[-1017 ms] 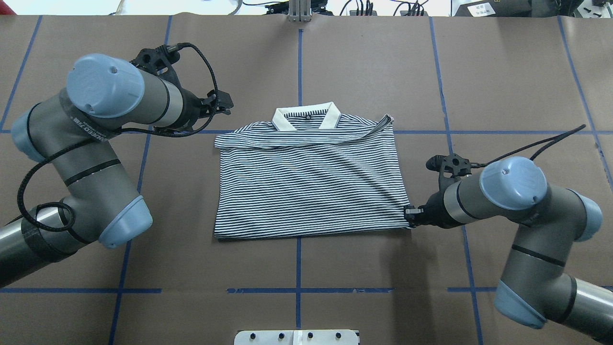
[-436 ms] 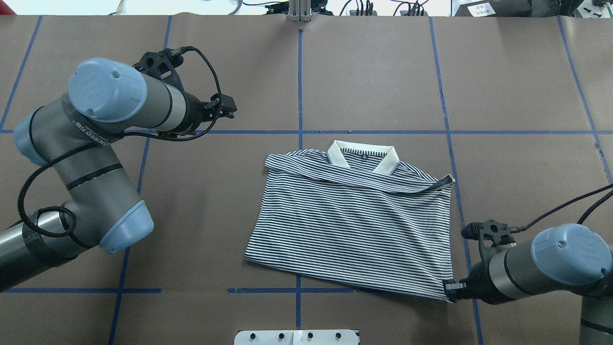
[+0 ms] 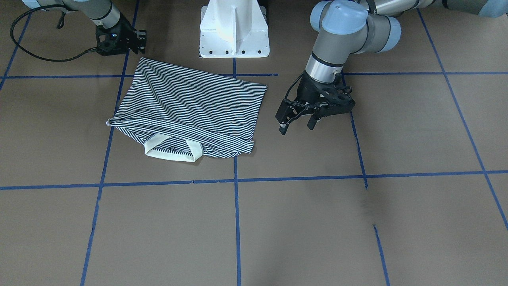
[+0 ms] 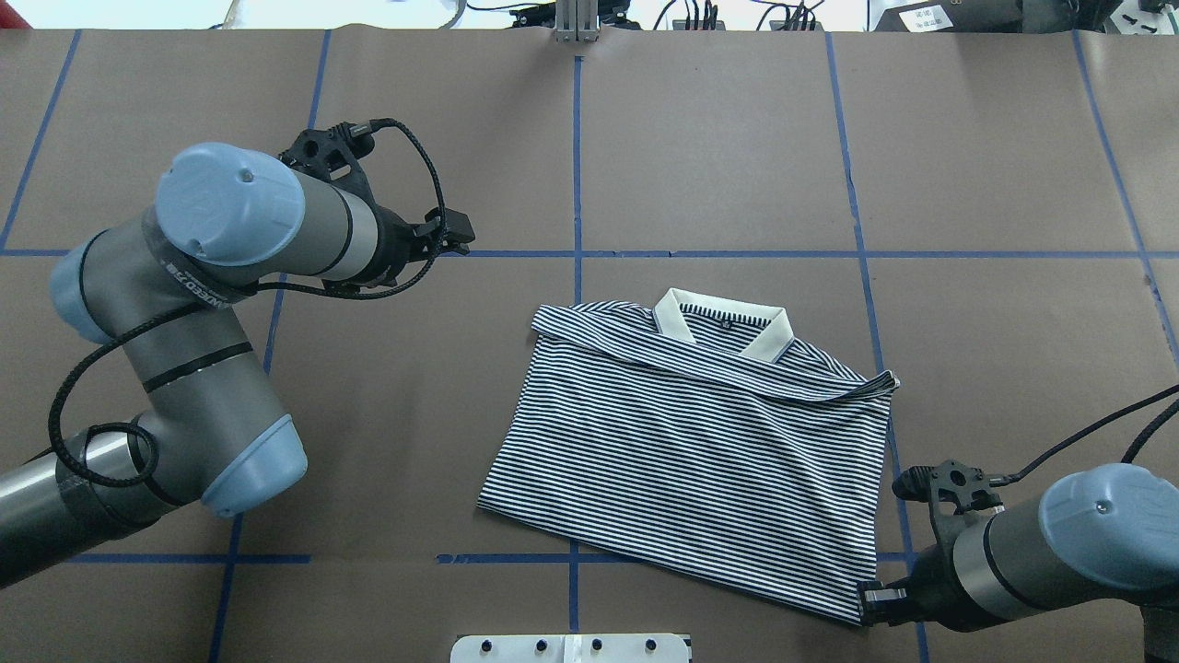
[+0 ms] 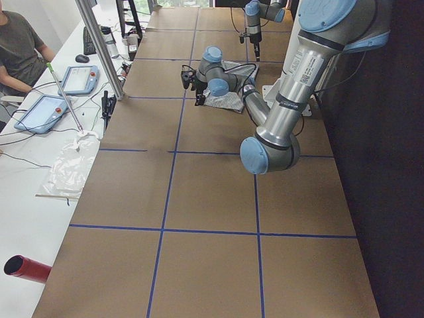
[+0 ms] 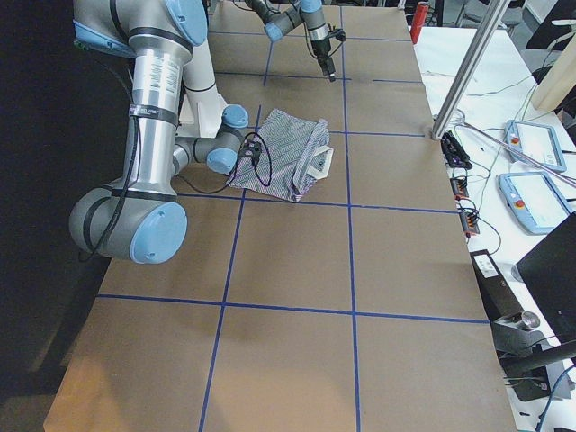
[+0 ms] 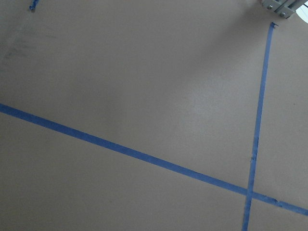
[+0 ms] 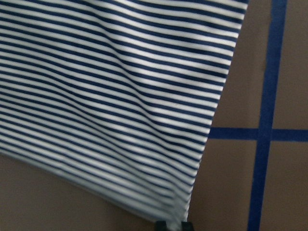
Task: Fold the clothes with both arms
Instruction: 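Drag the folded shirt with the right gripper away from the left arm, then move the left gripper to the shirt's near corner while the right gripper holds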
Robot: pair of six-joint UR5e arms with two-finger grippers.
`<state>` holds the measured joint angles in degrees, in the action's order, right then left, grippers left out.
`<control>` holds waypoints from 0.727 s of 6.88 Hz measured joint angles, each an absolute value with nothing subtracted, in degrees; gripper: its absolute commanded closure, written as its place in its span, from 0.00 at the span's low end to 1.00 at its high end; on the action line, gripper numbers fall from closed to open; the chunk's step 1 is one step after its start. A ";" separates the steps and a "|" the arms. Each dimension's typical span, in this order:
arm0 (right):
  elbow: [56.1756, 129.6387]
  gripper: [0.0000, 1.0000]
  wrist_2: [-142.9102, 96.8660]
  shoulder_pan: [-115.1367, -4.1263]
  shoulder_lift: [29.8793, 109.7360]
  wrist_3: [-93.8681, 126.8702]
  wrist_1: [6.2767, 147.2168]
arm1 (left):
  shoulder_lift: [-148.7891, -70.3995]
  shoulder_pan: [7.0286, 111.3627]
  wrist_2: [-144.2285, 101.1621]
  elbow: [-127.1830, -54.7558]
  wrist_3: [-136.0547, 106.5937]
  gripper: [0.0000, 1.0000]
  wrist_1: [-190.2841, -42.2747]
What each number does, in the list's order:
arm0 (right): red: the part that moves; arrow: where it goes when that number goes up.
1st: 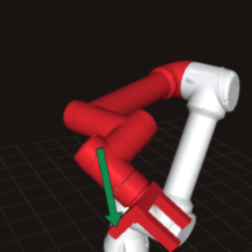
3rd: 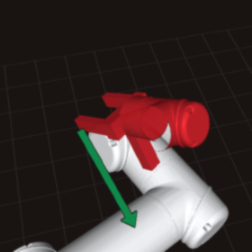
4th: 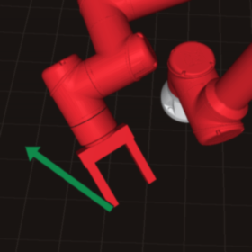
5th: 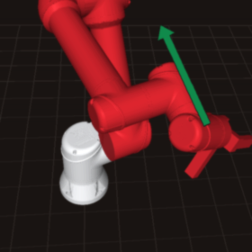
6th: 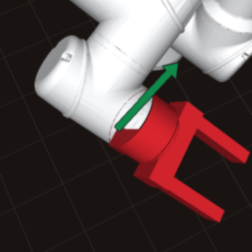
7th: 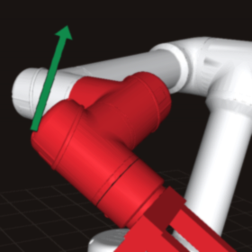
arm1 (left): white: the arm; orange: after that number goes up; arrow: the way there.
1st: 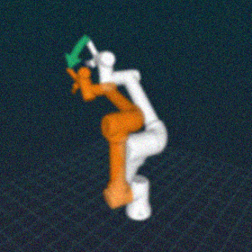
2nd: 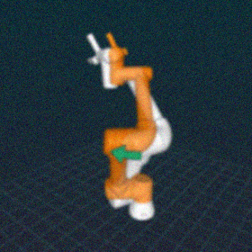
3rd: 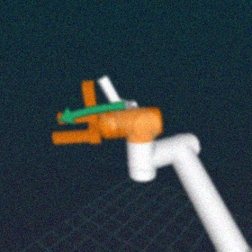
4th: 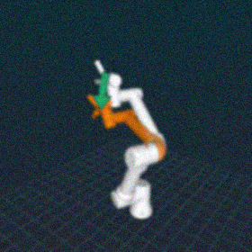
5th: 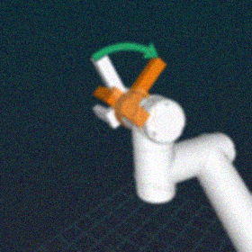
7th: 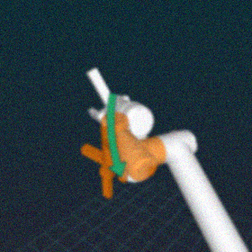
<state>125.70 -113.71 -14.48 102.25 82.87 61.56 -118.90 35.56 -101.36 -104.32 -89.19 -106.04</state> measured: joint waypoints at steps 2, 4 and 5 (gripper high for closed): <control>128.43 0.00 -113.48 -18.77 100.71 83.77 60.23 | -119.14 28.83 -101.22 -107.98 -96.62 0.06 -98.04; 128.78 0.00 -113.16 -25.04 97.52 83.90 58.82 | -118.96 20.88 -98.21 -110.39 -106.57 0.06 -93.03; 128.73 0.00 -113.25 -27.89 96.00 83.87 58.68 | -118.91 17.36 -96.58 -110.29 -110.40 0.06 -92.18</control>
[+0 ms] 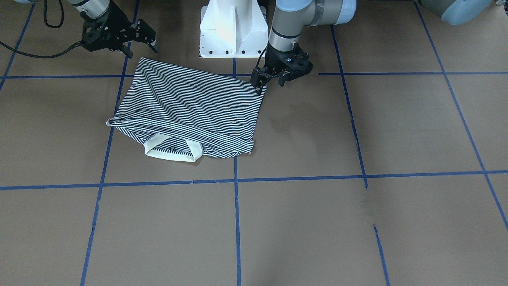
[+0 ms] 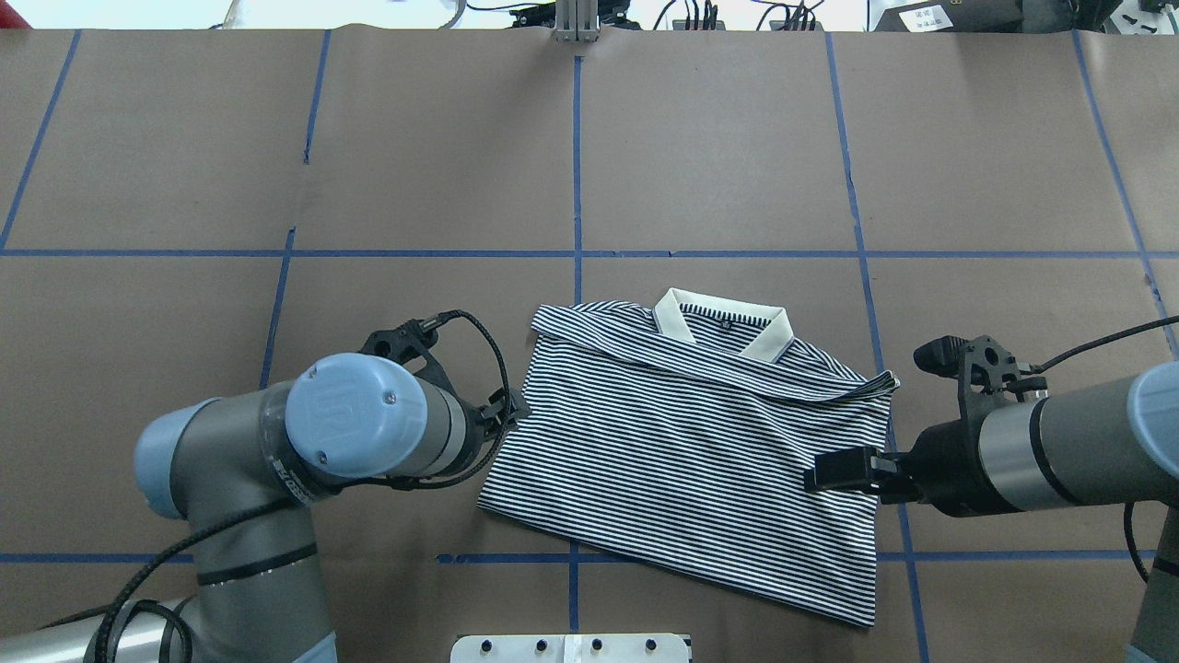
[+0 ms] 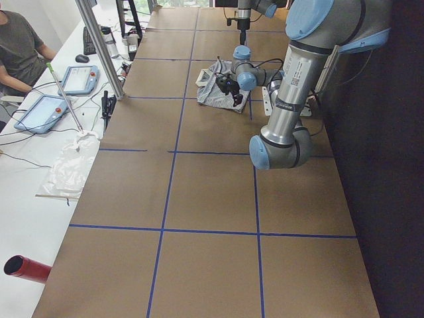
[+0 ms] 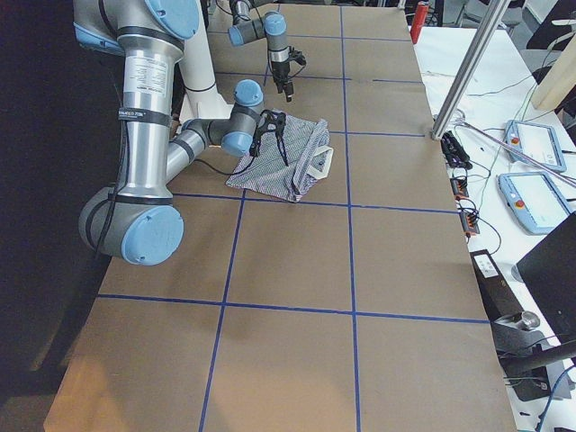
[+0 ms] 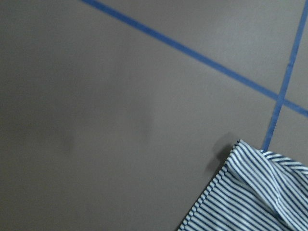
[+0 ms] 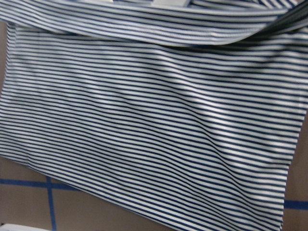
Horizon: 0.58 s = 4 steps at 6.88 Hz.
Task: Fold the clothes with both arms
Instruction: 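Move the left gripper to the shirt's near corner while the right gripper holds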
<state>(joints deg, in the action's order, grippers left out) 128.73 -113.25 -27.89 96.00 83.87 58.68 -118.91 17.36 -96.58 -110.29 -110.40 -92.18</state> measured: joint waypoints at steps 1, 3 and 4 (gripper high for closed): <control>128.70 0.00 -113.49 -30.03 94.83 83.86 58.64 | -119.00 14.21 -94.85 -109.57 -113.51 0.06 -91.91; 128.51 0.00 -113.83 -31.51 94.20 83.85 58.62 | -119.73 11.44 -91.78 -106.92 -117.33 0.06 -91.93; 128.26 0.00 -113.81 -31.68 94.16 83.85 58.62 | -120.19 11.12 -90.87 -105.61 -118.57 0.19 -91.96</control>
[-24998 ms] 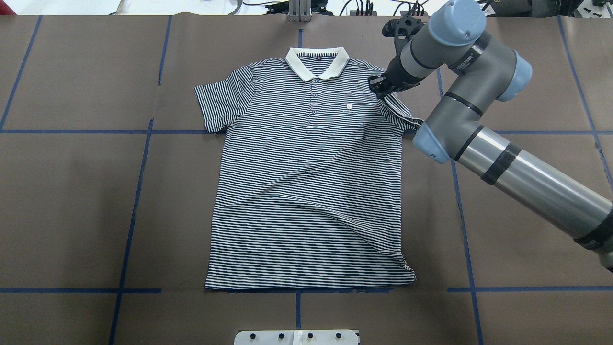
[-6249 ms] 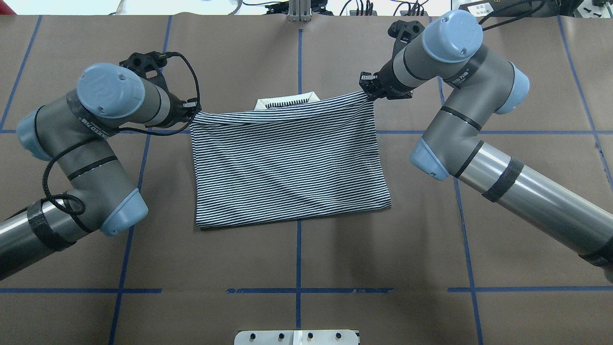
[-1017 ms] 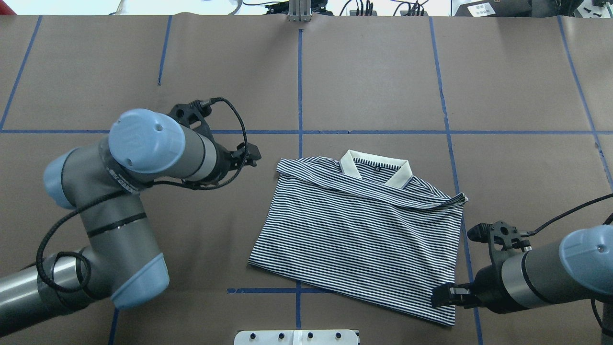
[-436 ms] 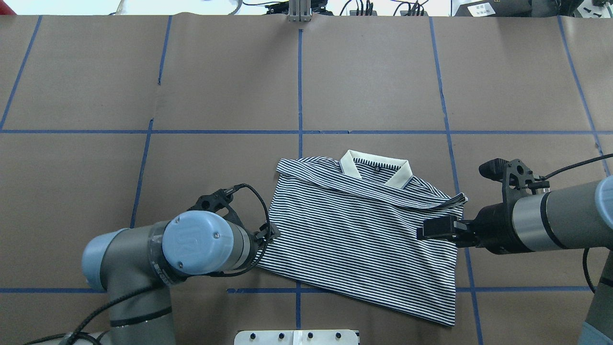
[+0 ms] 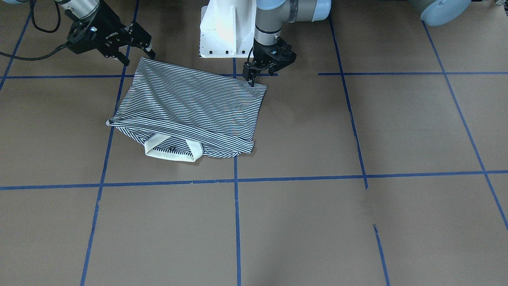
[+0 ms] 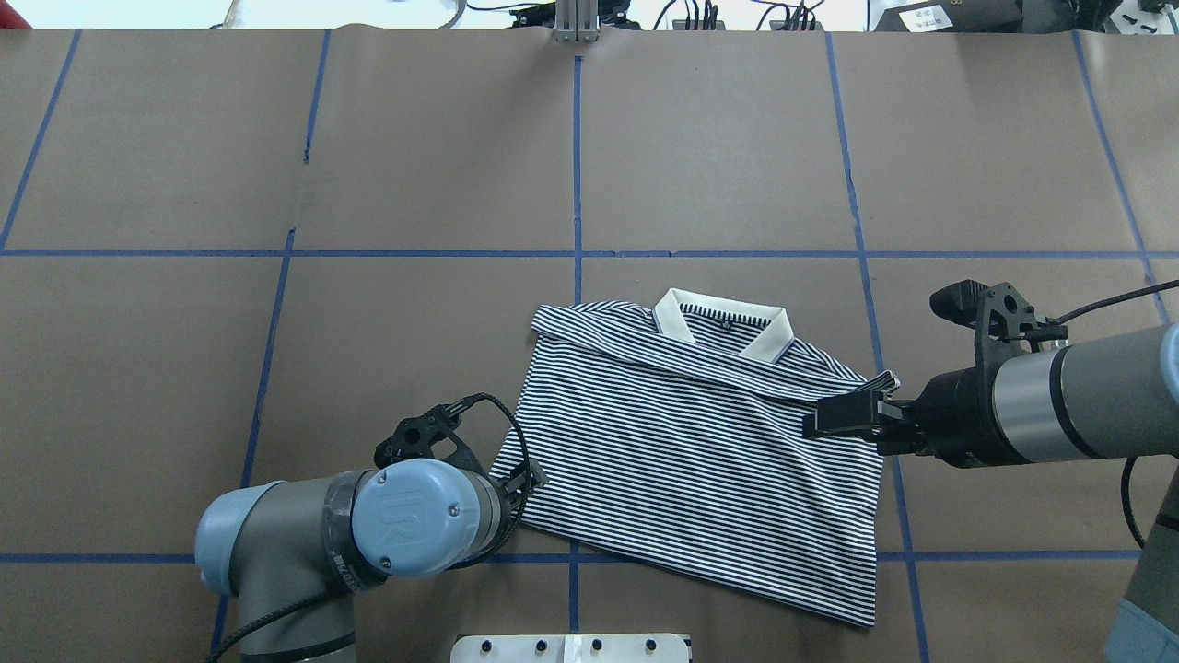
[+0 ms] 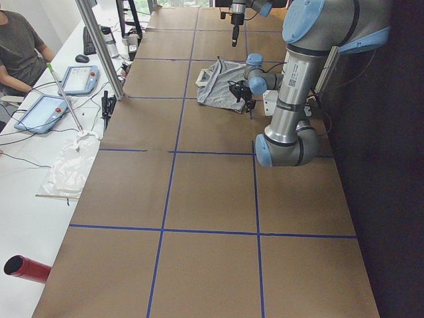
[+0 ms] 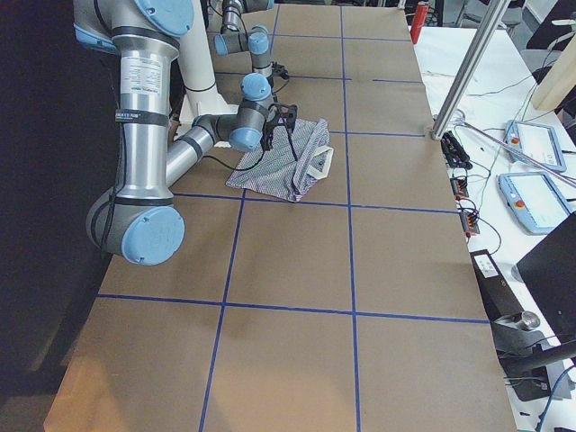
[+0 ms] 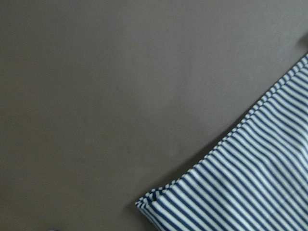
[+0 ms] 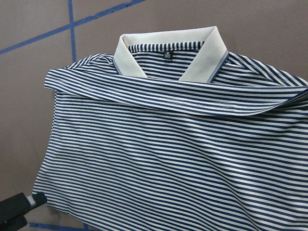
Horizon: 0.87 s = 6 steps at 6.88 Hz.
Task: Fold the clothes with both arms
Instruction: 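Move the left gripper to the shirt's near corner while the right gripper holds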
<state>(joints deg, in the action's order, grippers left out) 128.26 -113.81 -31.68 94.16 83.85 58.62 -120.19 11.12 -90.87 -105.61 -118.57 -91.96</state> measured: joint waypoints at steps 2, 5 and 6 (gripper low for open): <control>128.19 0.00 -113.92 -31.91 94.18 83.85 58.62 | -120.99 11.08 -89.72 -104.60 -119.35 0.66 -91.88; 128.29 0.00 -115.06 -32.69 94.78 83.85 58.62 | -121.19 11.46 -87.71 -104.51 -120.08 1.00 -91.76; 128.29 0.00 -115.25 -32.81 94.90 83.85 58.62 | -121.23 11.48 -86.98 -104.59 -120.12 1.00 -91.71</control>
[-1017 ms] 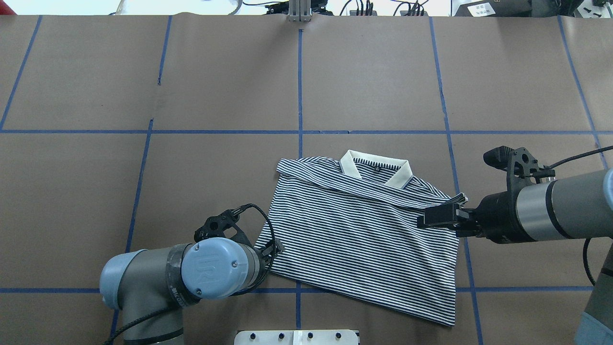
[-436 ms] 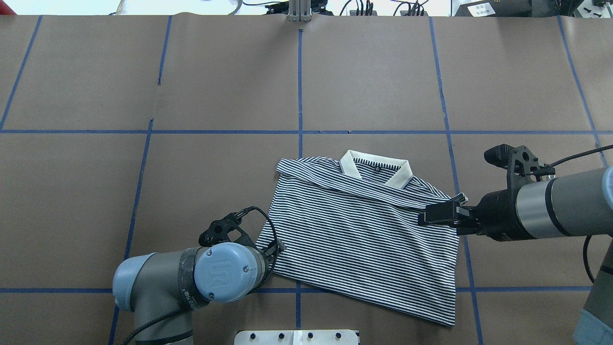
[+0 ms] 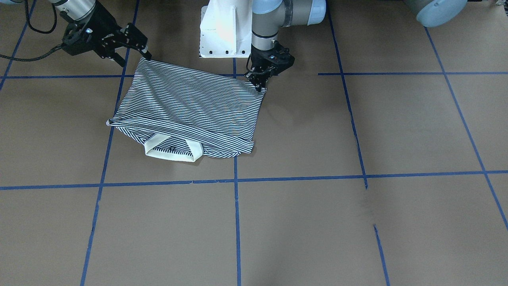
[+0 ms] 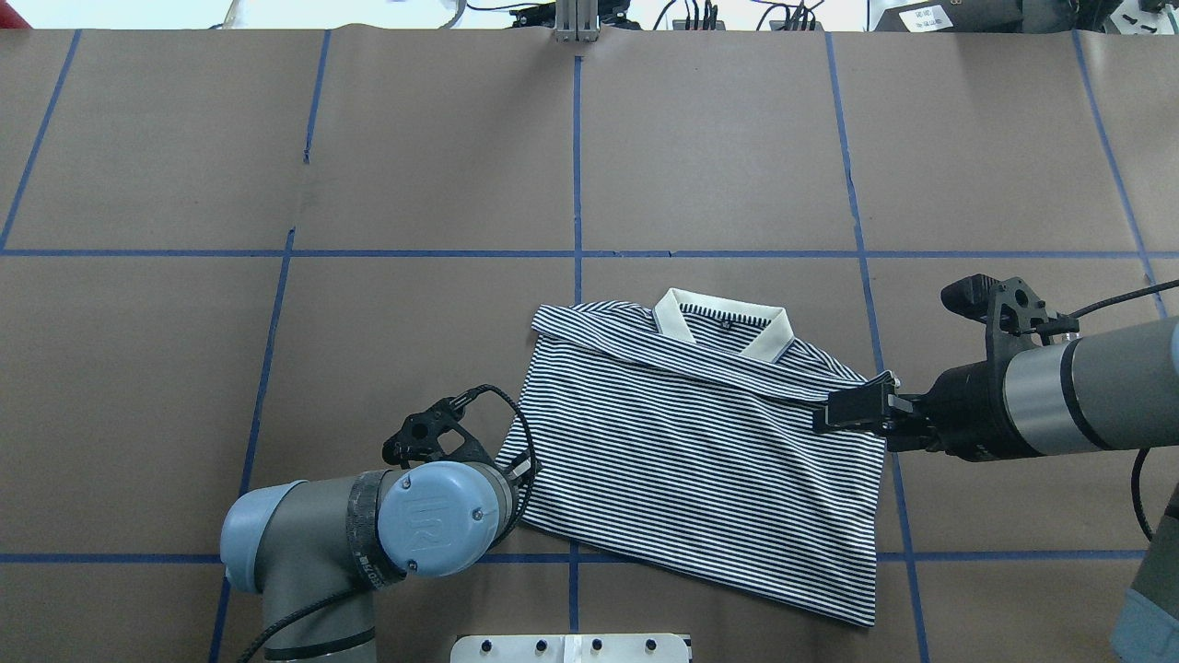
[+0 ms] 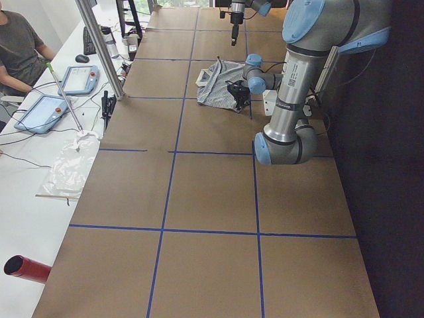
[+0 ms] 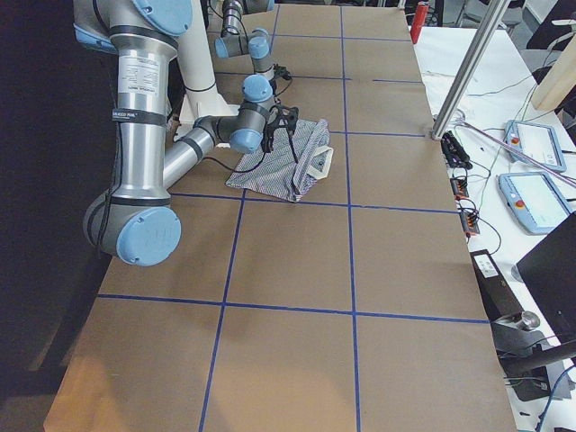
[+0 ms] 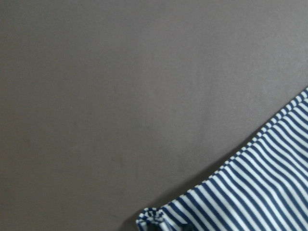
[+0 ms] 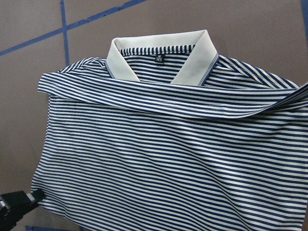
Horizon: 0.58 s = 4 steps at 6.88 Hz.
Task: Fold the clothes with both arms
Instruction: 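Move the left gripper to the shirt's near corner while the right gripper holds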
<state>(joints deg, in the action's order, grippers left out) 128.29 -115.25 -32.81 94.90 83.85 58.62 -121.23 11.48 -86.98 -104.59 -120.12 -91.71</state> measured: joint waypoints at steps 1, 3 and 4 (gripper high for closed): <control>128.27 0.00 -115.44 -32.93 94.96 83.85 58.62 | -121.26 11.74 -86.47 -104.81 -120.08 1.00 -91.47; 128.15 0.00 -118.23 -34.89 94.72 83.85 58.62 | -121.73 13.78 -86.17 -105.39 -119.77 1.00 -90.72; 128.06 0.00 -120.23 -36.33 94.65 83.85 58.65 | -121.68 15.19 -86.12 -105.25 -119.54 1.00 -90.34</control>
